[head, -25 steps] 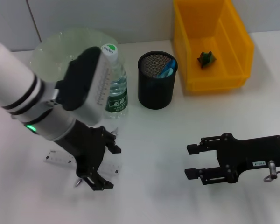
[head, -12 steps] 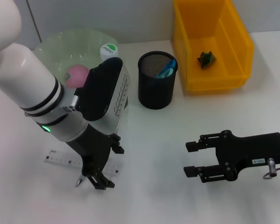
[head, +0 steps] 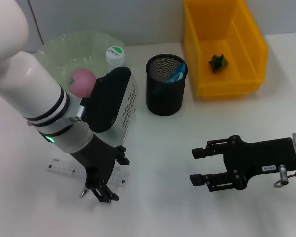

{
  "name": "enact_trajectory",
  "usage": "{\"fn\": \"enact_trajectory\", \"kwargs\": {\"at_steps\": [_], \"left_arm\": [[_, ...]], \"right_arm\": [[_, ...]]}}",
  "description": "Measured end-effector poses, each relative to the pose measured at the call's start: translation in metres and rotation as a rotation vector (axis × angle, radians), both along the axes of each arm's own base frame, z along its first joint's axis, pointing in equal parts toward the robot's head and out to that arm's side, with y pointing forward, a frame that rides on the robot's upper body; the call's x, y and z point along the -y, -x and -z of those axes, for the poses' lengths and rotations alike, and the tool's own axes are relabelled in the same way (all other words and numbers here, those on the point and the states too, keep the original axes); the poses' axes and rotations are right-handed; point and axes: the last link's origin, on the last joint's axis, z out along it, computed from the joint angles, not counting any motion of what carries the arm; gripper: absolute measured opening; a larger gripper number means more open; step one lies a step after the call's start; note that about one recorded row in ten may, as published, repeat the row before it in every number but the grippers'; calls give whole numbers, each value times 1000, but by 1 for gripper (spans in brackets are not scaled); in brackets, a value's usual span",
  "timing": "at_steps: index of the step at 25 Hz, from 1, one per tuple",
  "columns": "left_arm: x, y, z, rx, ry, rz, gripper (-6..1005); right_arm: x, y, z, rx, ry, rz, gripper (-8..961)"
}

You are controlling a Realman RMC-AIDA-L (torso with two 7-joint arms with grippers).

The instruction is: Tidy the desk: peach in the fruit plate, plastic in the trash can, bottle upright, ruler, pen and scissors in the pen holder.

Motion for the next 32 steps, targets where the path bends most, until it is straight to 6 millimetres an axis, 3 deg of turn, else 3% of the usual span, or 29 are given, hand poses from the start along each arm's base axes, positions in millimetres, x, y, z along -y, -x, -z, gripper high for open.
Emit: {"fn": "enact_trajectory", "kwargs": {"at_steps": [15, 18, 23, 32], "left_arm": [[-1, 2, 0, -25, 0, 27, 778], [-2, 3, 1, -24, -3, 31, 555], [-2, 6, 2, -27, -1, 31, 398], [-3, 7, 3, -31, -1, 28, 399]], "right_arm": [[-3, 5, 3, -2, 1, -9, 672], [-4, 6, 3, -4, 2, -14, 671], [-6, 9, 5, -6, 7, -20, 671], [-6, 11, 7, -11, 5, -25, 670]]}}
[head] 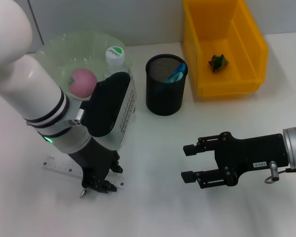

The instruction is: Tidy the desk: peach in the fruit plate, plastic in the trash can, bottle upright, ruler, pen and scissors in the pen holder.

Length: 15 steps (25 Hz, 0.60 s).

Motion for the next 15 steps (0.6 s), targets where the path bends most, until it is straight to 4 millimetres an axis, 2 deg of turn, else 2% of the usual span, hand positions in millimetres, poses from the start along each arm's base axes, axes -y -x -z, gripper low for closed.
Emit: {"fn": "enact_trajectory", "kwargs": {"at_steps": [13, 15], "left_arm": [[-1, -3, -2, 7, -7, -9, 406], [-1, -3, -2, 5, -9, -8, 513]], "right_arm": [[-2, 2, 0, -2, 0, -4, 668], [-2, 2, 0, -2, 1, -5, 668]]}}
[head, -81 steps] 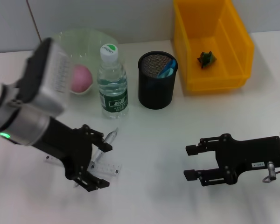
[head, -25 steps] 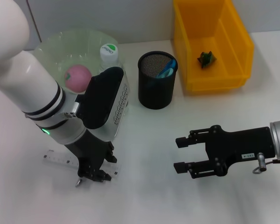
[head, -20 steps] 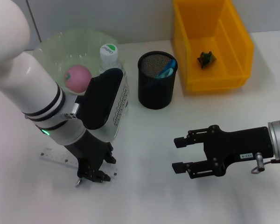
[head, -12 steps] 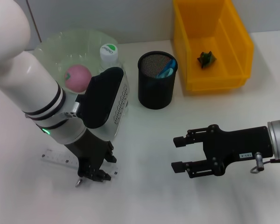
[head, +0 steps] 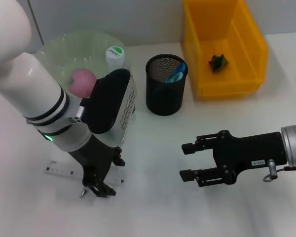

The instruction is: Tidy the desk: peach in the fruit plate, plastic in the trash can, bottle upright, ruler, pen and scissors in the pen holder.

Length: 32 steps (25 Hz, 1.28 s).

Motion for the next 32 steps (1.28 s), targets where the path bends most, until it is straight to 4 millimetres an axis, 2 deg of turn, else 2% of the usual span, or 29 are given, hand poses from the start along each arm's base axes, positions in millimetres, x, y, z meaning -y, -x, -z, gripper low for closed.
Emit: {"fn": "enact_trajectory", "kwargs": {"at_steps": [6, 17, 27, 31, 32], "left_arm": [[-1, 3, 0, -7, -2, 11, 798], [-3, 6, 2, -1, -15, 15, 793], [-2, 7, 2, 5, -1, 21, 555], [-2, 1, -6, 67, 13, -26, 387], [-2, -1, -9, 93, 17, -46, 387]], "right_arm": [[0, 0, 0, -1, 0, 0, 667], [-1, 1, 1, -2, 1, -3, 666], [-3, 4, 1, -3, 0, -12, 664], [-4, 5, 0, -2, -2, -14, 664], [-4, 5, 0, -2, -2, -14, 664]]}}
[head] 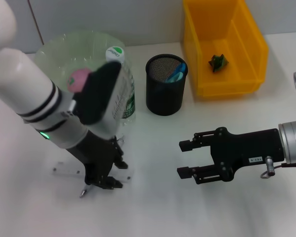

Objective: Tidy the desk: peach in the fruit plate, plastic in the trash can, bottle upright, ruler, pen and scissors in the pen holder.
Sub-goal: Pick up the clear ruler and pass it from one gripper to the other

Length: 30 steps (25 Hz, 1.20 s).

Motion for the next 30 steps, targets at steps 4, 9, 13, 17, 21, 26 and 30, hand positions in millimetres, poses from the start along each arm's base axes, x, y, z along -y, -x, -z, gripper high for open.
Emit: {"fn": "enact_trajectory", "kwargs": {"at_steps": [4, 9, 13, 17, 21, 26, 30], "left_arm": [[-3, -12, -32, 205, -2, -148, 388], [-6, -13, -84, 550, -56, -342, 388], [-2, -5, -106, 740, -98, -462, 388], [8, 6, -121, 991, -131, -601, 388], [16, 21, -126, 1278, -158, -721, 388], [20, 41, -104, 1463, -229, -772, 388], [25, 49, -76, 1537, -311, -755, 388]], "right_arm": [[0, -3, -4, 2, -12, 8, 663], [-1, -9, -12, 0, -31, 23, 663], [-1, -10, -14, 6, -33, 19, 662], [-3, -9, -17, 8, -49, 9, 662], [-5, -10, -23, 11, -60, 7, 661], [-2, -10, -29, -18, -57, 6, 657], [0, -9, -33, -34, -52, -2, 650]]}}
